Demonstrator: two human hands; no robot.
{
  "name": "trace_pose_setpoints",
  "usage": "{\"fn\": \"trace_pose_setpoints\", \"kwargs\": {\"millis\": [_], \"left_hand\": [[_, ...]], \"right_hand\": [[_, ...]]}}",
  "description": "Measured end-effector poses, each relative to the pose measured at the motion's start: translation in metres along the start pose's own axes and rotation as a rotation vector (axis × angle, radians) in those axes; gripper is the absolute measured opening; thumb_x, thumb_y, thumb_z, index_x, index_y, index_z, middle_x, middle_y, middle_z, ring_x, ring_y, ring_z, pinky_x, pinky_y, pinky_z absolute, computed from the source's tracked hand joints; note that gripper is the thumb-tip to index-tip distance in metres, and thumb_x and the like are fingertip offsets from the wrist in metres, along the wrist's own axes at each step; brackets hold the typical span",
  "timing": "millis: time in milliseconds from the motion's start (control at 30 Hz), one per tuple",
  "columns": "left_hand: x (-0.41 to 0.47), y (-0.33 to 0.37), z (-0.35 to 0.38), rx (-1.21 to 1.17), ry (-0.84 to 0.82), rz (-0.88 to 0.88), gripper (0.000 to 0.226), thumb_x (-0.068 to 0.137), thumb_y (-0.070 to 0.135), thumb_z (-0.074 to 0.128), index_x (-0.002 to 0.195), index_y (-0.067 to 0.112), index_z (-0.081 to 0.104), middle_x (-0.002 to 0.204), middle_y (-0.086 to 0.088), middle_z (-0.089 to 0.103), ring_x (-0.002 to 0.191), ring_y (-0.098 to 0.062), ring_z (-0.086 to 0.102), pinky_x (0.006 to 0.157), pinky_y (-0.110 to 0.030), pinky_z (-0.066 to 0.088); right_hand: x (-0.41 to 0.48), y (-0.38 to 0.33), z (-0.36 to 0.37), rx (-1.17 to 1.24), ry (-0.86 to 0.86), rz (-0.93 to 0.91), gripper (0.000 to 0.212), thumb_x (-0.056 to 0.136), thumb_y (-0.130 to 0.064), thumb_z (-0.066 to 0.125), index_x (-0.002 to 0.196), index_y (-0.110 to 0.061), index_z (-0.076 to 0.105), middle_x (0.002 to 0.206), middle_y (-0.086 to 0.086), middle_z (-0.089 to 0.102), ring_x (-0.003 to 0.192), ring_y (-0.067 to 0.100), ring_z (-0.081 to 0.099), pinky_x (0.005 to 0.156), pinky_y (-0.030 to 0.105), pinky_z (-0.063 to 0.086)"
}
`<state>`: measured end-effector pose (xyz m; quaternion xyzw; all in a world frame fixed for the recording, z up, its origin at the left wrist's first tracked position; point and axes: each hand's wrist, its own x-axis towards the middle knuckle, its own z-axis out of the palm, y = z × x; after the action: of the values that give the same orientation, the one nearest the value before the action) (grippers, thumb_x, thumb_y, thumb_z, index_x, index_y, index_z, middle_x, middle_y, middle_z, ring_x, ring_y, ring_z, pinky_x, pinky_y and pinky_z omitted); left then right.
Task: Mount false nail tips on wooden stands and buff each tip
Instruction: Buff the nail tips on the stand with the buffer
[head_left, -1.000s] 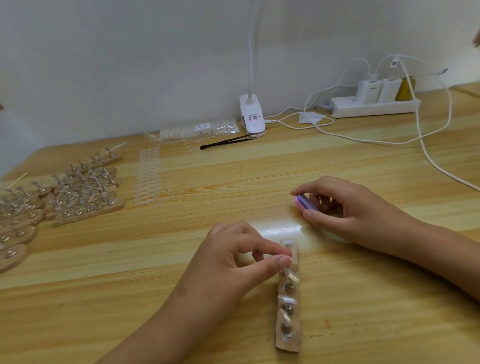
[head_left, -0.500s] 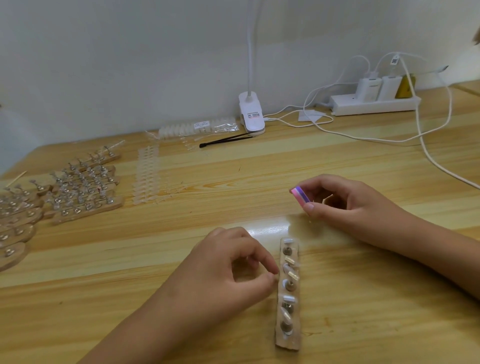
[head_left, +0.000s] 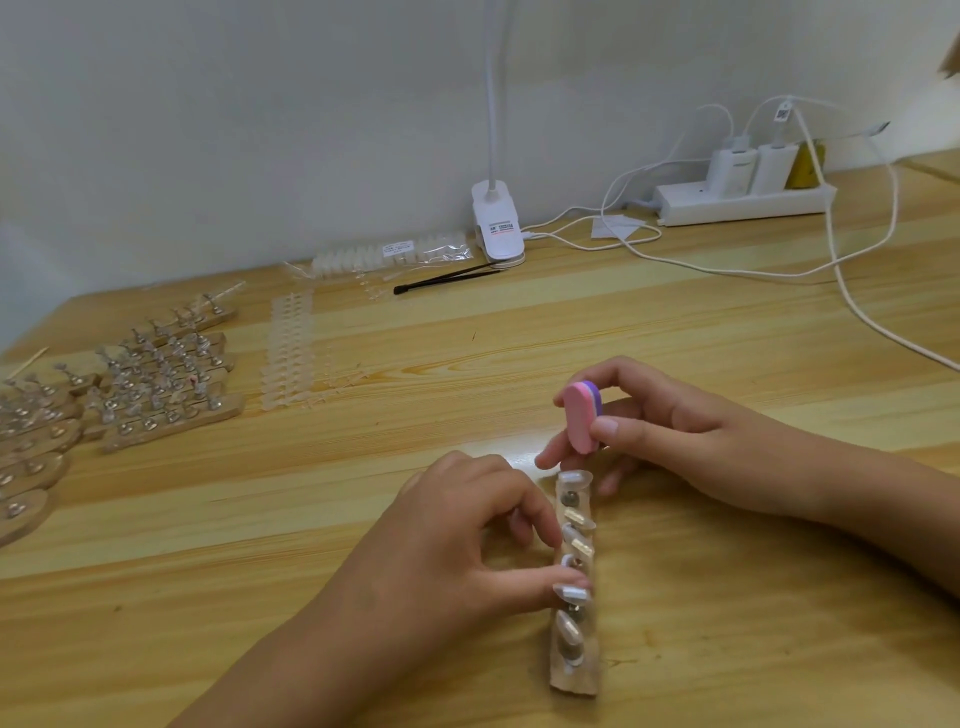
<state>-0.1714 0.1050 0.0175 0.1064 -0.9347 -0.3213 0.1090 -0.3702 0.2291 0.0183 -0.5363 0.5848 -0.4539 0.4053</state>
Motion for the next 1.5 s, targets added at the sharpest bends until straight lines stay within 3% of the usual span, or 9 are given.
{"fn": "trace_pose_setpoints", "kwargs": {"millis": [233,400,500,667,767,867,1000,1333,1500], "left_hand": [[0.001,0.003,0.003,-0.153,-0.015,-0.086,0.021,0.072,0.05,0.075,0.086,0.037,0.066,0.087,0.019,0.067,0.096,-0.003,0.058,0.089,-0.034,0.044],[0.003,0.0,-0.003,-0.357,-0.031,-0.22,0.009,0.076,0.031,0.078,0.079,0.032,0.07,0.086,0.012,0.071,0.082,-0.002,0.066,0.075,-0.018,0.051],[0.002,-0.002,-0.009,-0.459,0.031,-0.248,0.009,0.079,0.035,0.078,0.077,0.034,0.069,0.087,0.01,0.072,0.073,-0.001,0.063,0.065,-0.011,0.048],[0.001,-0.004,-0.013,-0.72,0.169,-0.231,0.012,0.072,0.038,0.076,0.078,0.034,0.067,0.091,0.003,0.076,0.09,-0.005,0.07,0.073,-0.01,0.048],[0.002,-0.008,-0.012,-0.824,0.199,-0.223,0.016,0.069,0.04,0.075,0.082,0.034,0.067,0.085,0.006,0.072,0.086,-0.006,0.066,0.081,-0.022,0.045],[0.003,-0.01,-0.011,-0.845,0.204,-0.223,0.02,0.071,0.041,0.075,0.088,0.032,0.07,0.082,0.007,0.069,0.085,-0.007,0.063,0.087,-0.033,0.04],[0.002,-0.007,-0.01,-0.851,0.19,-0.212,0.021,0.072,0.041,0.075,0.09,0.031,0.071,0.082,0.006,0.07,0.085,-0.004,0.065,0.083,-0.023,0.046],[0.001,0.003,-0.008,-0.771,0.233,-0.186,0.027,0.072,0.054,0.066,0.083,0.029,0.072,0.084,0.004,0.074,0.084,-0.006,0.069,0.078,-0.012,0.049],[0.0,0.001,-0.01,-0.806,0.212,-0.194,0.031,0.073,0.045,0.073,0.1,0.031,0.074,0.1,0.001,0.075,0.099,-0.01,0.069,0.081,-0.011,0.048]], "right_hand": [[-0.001,0.0,0.002,-0.079,-0.004,0.009,0.037,0.09,-0.035,0.05,0.123,-0.019,0.046,0.108,0.002,0.073,0.101,0.026,0.067,0.087,0.03,0.054],[-0.001,-0.002,0.002,-0.085,-0.008,0.028,0.036,0.089,-0.037,0.05,0.122,-0.022,0.047,0.108,0.0,0.073,0.098,0.024,0.068,0.086,0.028,0.054],[-0.001,-0.003,0.002,-0.09,-0.018,0.039,0.033,0.091,-0.035,0.05,0.121,-0.024,0.048,0.108,0.0,0.073,0.096,0.018,0.068,0.085,0.027,0.053],[-0.001,-0.004,0.001,-0.03,-0.015,0.055,0.036,0.089,-0.032,0.051,0.123,-0.018,0.049,0.109,0.003,0.073,0.102,0.018,0.068,0.084,0.025,0.054],[0.0,-0.005,0.001,-0.006,0.058,0.063,0.037,0.087,-0.028,0.053,0.122,-0.015,0.052,0.108,0.002,0.074,0.101,0.016,0.069,0.073,0.023,0.055],[0.0,-0.005,-0.001,-0.028,0.192,0.037,0.037,0.082,-0.031,0.058,0.117,-0.018,0.058,0.109,-0.005,0.073,0.101,0.01,0.069,0.068,0.023,0.055],[-0.003,-0.009,-0.002,0.023,0.287,-0.033,0.022,0.085,-0.032,0.07,0.107,-0.028,0.071,0.096,-0.006,0.073,0.08,0.005,0.066,0.075,0.017,0.053],[-0.011,-0.022,0.025,0.181,0.157,-0.179,0.034,0.077,-0.026,0.071,0.11,-0.018,0.065,0.083,0.003,0.065,0.07,0.01,0.062,0.067,0.021,0.052],[-0.011,-0.02,0.027,0.175,0.157,-0.164,0.034,0.077,-0.026,0.07,0.11,-0.019,0.065,0.085,0.003,0.068,0.072,0.012,0.065,0.067,0.02,0.052]]}}
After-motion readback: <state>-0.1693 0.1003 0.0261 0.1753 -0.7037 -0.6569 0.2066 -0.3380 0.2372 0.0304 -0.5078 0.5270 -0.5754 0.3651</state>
